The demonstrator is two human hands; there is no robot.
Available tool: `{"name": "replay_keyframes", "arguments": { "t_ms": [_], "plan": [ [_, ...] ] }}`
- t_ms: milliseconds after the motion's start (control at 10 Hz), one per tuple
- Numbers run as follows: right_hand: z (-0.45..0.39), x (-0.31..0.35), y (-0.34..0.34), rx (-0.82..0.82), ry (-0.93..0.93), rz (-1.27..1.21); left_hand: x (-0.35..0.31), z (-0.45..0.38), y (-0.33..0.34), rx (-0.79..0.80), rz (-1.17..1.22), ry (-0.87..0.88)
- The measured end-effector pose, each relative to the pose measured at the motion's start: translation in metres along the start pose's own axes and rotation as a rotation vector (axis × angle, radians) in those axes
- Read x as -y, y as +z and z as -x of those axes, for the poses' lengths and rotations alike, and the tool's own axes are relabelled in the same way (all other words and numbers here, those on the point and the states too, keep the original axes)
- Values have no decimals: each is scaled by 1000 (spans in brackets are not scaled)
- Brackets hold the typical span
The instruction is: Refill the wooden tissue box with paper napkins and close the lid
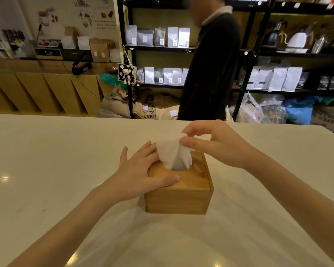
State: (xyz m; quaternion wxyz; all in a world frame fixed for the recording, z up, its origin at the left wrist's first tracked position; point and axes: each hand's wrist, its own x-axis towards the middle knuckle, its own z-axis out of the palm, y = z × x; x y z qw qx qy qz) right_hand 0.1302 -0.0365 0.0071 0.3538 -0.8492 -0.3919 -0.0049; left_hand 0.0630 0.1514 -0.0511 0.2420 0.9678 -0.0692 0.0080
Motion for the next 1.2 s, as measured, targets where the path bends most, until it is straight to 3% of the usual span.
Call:
{"name": "replay_keyframes", "arguments": {
  "t_ms": [100,200,400,800,1000,1100,1200],
  "plan": [
    [1,-5,-2,178,162,-120,-8,-2,-8,19,34,-8],
    [4,-9,0,279,206,-138,-20,-4,-18,-48,335,-17],
    [4,-11,2,222,241,-291,-20,-12,-31,-257,731,21],
    [16,-26,-6,-198,180,-628,-16,-9,-42,-353,799,145],
    [18,-24,-3,-227,161,-609,-12,-14,-39,-349,780,112],
    [17,-20,-5,-167,245,-504,-9,-17,-41,-315,728,83],
    [21,-8,-24,-274,229,-402,-12,-22,-56,-347,668,70]
  ]
}}
